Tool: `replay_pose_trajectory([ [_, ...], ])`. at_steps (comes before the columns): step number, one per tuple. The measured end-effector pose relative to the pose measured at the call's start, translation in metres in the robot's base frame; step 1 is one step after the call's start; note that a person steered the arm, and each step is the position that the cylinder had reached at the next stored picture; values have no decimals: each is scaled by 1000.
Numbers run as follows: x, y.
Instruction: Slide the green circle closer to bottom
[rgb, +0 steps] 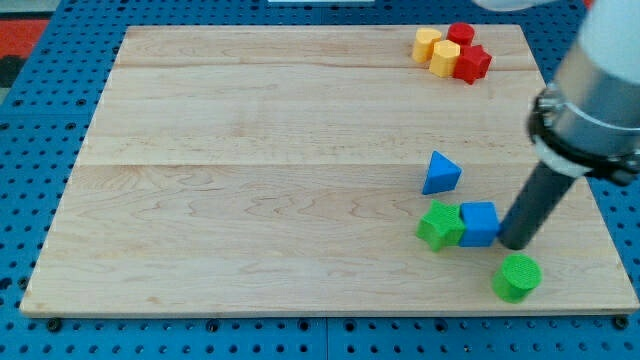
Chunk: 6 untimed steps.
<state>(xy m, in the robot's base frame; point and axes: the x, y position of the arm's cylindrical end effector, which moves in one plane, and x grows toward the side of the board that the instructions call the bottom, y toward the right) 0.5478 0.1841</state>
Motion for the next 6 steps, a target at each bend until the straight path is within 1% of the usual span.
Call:
replay_pose_trajectory([
  [1,-6,39],
  [2,16,89],
  [3,45,13],
  [4,43,-21],
  [5,37,-93],
  [6,17,-44],
])
